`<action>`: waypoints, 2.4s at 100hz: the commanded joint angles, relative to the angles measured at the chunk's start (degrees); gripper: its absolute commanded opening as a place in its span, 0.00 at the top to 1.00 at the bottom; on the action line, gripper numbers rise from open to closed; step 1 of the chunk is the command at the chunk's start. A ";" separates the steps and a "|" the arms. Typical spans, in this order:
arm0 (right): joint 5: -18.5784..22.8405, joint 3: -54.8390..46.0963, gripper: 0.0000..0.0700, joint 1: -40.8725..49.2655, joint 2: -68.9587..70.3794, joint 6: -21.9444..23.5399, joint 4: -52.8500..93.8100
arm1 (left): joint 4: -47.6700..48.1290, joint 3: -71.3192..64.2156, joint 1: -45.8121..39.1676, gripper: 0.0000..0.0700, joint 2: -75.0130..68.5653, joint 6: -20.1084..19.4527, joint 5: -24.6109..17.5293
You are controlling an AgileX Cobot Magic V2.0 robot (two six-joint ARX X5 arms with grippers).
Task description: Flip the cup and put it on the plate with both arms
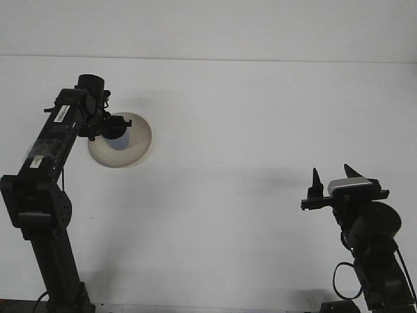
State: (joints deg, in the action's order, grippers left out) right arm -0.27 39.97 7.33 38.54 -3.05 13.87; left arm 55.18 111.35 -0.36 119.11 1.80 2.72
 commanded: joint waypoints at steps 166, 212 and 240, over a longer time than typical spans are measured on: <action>-0.17 0.17 0.30 0.09 0.13 -0.13 -0.15 | -19.10 -46.23 10.12 0.45 -74.73 4.52 4.61; -0.17 0.20 0.30 0.09 0.13 -0.15 -0.20 | -28.87 -70.27 10.08 0.45 -90.68 3.45 8.72; -0.17 0.20 0.32 0.09 0.13 -0.17 -0.70 | -31.36 -70.27 10.08 0.53 -91.10 3.76 8.72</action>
State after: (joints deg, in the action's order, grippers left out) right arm -0.27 39.97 7.33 38.54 -3.05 13.85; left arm 24.14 40.12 9.63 27.68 5.50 11.03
